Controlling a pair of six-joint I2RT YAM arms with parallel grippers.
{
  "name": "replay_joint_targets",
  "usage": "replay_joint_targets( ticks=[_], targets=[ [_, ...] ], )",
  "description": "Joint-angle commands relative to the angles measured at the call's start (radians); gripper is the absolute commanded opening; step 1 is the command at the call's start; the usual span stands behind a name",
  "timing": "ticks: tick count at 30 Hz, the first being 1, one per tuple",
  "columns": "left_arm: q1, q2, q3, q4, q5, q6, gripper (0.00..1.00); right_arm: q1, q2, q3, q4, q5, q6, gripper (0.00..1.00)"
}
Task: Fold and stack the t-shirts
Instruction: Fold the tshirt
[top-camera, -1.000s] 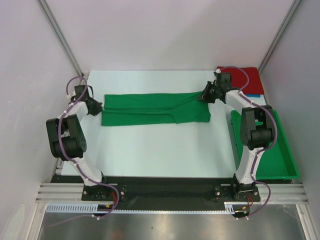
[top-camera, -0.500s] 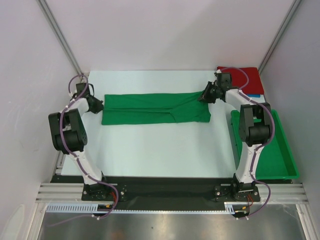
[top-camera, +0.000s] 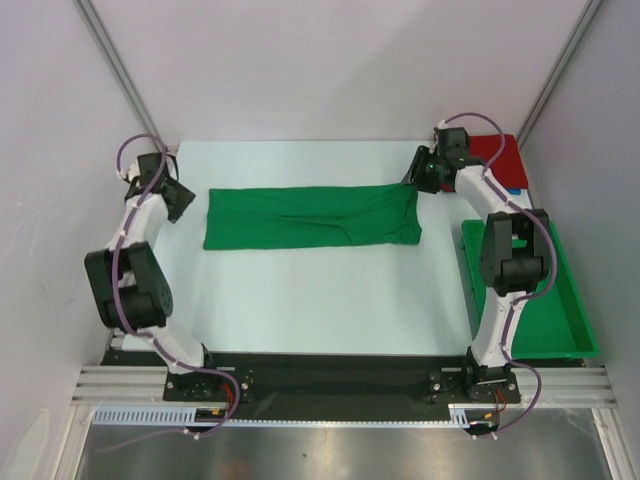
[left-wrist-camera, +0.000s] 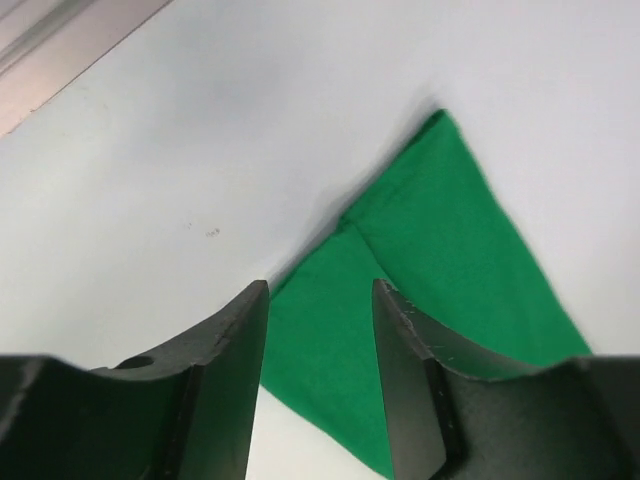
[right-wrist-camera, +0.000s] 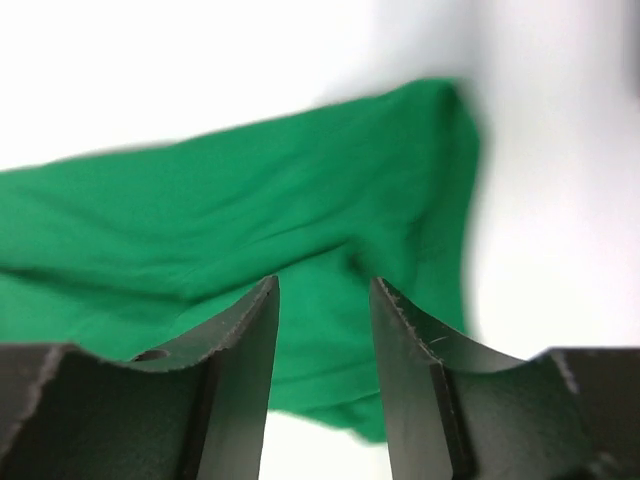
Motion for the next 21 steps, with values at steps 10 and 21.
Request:
replay_joint_targets(
  ticks=[10,21],
  targets=[
    [-0.058,-0.083,-0.199,0.099,0.201,0.028,0.32,0.442,-0.062,-0.097,0.147,-0.007,0.104,0.40],
    [-0.052,0.015,-0.233,0.089,0.161,0.034,0.28,0.542,0.082,-0.066,0.193,0.070,0.129,0.20]
  ],
)
